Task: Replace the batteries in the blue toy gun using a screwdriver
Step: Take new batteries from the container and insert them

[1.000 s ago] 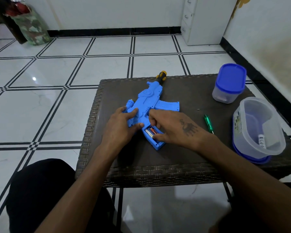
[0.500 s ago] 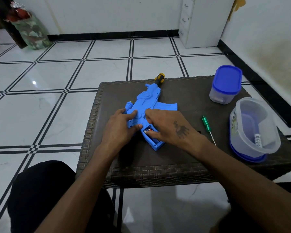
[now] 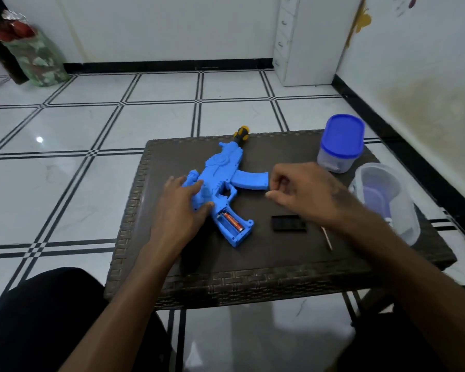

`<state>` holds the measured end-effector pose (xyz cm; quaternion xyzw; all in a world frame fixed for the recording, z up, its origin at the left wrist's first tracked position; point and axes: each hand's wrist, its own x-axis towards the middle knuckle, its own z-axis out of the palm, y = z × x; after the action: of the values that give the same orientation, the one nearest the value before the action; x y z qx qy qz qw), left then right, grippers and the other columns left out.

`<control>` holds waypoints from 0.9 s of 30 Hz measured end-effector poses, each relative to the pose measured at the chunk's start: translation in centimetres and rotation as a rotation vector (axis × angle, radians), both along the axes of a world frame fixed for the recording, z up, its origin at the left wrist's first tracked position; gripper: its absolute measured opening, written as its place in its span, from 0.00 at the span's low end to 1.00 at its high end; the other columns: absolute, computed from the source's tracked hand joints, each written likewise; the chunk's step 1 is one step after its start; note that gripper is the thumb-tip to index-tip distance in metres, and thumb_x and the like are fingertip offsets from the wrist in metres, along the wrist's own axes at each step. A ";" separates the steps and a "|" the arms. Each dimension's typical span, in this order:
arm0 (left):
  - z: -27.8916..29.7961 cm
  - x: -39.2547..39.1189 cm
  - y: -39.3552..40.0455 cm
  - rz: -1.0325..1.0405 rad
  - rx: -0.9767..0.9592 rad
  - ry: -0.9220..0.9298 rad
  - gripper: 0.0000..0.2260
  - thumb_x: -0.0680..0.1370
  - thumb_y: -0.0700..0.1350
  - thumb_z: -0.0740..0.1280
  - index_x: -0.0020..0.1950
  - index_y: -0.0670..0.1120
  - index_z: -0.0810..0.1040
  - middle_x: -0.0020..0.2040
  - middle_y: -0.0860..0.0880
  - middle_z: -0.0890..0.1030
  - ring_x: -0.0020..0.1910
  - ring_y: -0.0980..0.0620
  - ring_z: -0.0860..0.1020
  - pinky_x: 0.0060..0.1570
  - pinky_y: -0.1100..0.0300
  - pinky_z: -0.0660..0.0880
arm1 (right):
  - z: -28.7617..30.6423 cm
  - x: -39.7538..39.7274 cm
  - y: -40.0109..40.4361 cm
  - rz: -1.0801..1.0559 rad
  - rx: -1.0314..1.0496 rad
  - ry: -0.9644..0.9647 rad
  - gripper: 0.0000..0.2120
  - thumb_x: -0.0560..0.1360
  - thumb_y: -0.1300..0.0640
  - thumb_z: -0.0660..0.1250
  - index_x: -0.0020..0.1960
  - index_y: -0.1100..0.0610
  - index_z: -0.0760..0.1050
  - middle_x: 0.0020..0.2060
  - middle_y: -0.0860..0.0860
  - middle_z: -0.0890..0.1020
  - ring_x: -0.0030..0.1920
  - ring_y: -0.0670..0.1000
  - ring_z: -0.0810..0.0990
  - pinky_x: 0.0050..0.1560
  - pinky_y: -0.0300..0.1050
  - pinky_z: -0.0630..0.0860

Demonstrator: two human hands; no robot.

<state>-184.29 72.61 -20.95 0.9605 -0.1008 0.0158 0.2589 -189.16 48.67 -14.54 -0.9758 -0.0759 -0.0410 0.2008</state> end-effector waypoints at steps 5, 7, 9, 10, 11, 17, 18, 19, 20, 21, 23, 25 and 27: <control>1.5 -3.0 -6.5 -0.106 -0.236 -0.099 0.13 0.77 0.49 0.69 0.60 0.50 0.82 0.59 0.52 0.82 0.60 0.53 0.78 0.59 0.58 0.72 | 4.5 -3.2 -8.8 -0.338 -0.003 0.257 0.02 0.76 0.58 0.70 0.46 0.56 0.79 0.38 0.51 0.83 0.36 0.47 0.83 0.43 0.46 0.81; 1.6 -4.3 -9.9 -0.171 -0.277 -0.027 0.11 0.76 0.51 0.69 0.57 0.52 0.83 0.52 0.55 0.85 0.54 0.56 0.81 0.55 0.59 0.75 | 5.1 -3.8 -11.2 -0.453 -0.002 0.364 0.02 0.76 0.61 0.70 0.47 0.59 0.80 0.38 0.54 0.84 0.35 0.47 0.84 0.44 0.47 0.83; 1.6 -5.3 -13.2 -0.229 -0.287 0.045 0.11 0.77 0.54 0.67 0.56 0.55 0.83 0.48 0.56 0.85 0.50 0.57 0.82 0.52 0.58 0.77 | 4.6 -4.0 -12.3 -0.516 -0.055 0.472 0.04 0.76 0.60 0.71 0.49 0.60 0.81 0.40 0.55 0.85 0.37 0.48 0.85 0.45 0.47 0.83; 1.6 -5.6 -14.5 -0.250 -0.293 0.084 0.11 0.77 0.56 0.66 0.56 0.56 0.83 0.47 0.56 0.85 0.49 0.58 0.82 0.51 0.58 0.77 | 3.9 -4.0 -12.4 -0.516 -0.110 0.516 0.06 0.75 0.59 0.72 0.50 0.60 0.81 0.41 0.55 0.85 0.38 0.49 0.85 0.46 0.47 0.83; 1.7 -6.0 -15.7 -0.269 -0.308 0.128 0.11 0.77 0.57 0.66 0.56 0.56 0.83 0.47 0.56 0.85 0.48 0.58 0.82 0.50 0.58 0.77 | 3.1 -4.0 -12.4 -0.502 -0.181 0.539 0.08 0.75 0.57 0.72 0.52 0.60 0.81 0.42 0.54 0.85 0.40 0.49 0.85 0.47 0.47 0.83; 2.2 -6.8 -19.9 -0.311 -0.402 0.292 0.13 0.78 0.58 0.64 0.53 0.54 0.85 0.37 0.56 0.84 0.37 0.61 0.81 0.41 0.60 0.77 | 1.4 -3.4 -10.7 -0.465 -0.488 0.576 0.19 0.75 0.54 0.73 0.62 0.61 0.74 0.56 0.58 0.80 0.56 0.55 0.80 0.55 0.45 0.76; 2.2 -6.9 -20.3 -0.316 -0.411 0.308 0.13 0.78 0.58 0.65 0.52 0.53 0.85 0.37 0.55 0.84 0.37 0.61 0.81 0.42 0.59 0.78 | 1.6 -3.3 -10.4 -0.467 -0.524 0.602 0.21 0.75 0.55 0.72 0.64 0.61 0.73 0.59 0.58 0.79 0.58 0.55 0.80 0.58 0.46 0.76; 2.1 -6.9 -20.5 -0.321 -0.420 0.327 0.13 0.77 0.57 0.66 0.52 0.52 0.85 0.36 0.55 0.84 0.37 0.60 0.81 0.44 0.58 0.79 | 1.6 -3.3 -10.3 -0.467 -0.539 0.610 0.22 0.74 0.55 0.73 0.65 0.61 0.73 0.60 0.58 0.78 0.59 0.56 0.79 0.60 0.47 0.76; 2.0 -6.9 -20.7 -0.325 -0.430 0.348 0.12 0.77 0.56 0.67 0.51 0.52 0.85 0.37 0.55 0.85 0.37 0.60 0.82 0.45 0.57 0.80 | 1.8 -3.4 -10.2 -0.469 -0.544 0.606 0.23 0.73 0.56 0.73 0.65 0.61 0.72 0.60 0.58 0.78 0.59 0.56 0.79 0.61 0.48 0.76; 1.8 -6.9 -20.9 -0.329 -0.437 0.372 0.12 0.77 0.56 0.67 0.52 0.51 0.85 0.37 0.55 0.85 0.38 0.60 0.82 0.46 0.56 0.80 | 1.9 -3.4 -10.2 -0.469 -0.543 0.588 0.24 0.72 0.56 0.74 0.65 0.61 0.72 0.59 0.58 0.79 0.59 0.56 0.80 0.60 0.48 0.77; 1.5 -6.8 -21.3 -0.326 -0.466 0.438 0.11 0.77 0.55 0.68 0.53 0.52 0.84 0.39 0.56 0.85 0.40 0.59 0.82 0.48 0.55 0.81 | 2.1 -3.5 -10.3 -0.471 -0.544 0.588 0.26 0.72 0.56 0.75 0.66 0.61 0.71 0.58 0.58 0.79 0.56 0.55 0.81 0.59 0.48 0.78; 1.3 -6.6 -21.6 -0.328 -0.511 0.497 0.10 0.77 0.53 0.68 0.54 0.52 0.83 0.41 0.55 0.85 0.42 0.58 0.83 0.49 0.53 0.81 | 2.0 -3.6 -10.4 -0.478 -0.546 0.596 0.27 0.71 0.57 0.76 0.66 0.61 0.70 0.58 0.57 0.79 0.55 0.54 0.82 0.60 0.49 0.79; 1.2 -6.5 -21.9 -0.325 -0.538 0.502 0.10 0.77 0.53 0.68 0.53 0.52 0.84 0.40 0.55 0.85 0.41 0.58 0.83 0.49 0.52 0.81 | 1.7 -3.7 -10.5 -0.487 -0.549 0.605 0.30 0.71 0.56 0.77 0.68 0.60 0.67 0.61 0.57 0.77 0.59 0.55 0.80 0.63 0.50 0.77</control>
<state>-190.79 50.73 -19.74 0.8041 -0.1770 -0.2346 0.5167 -192.88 38.19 -12.81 -0.9503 0.2090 0.2207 -0.0668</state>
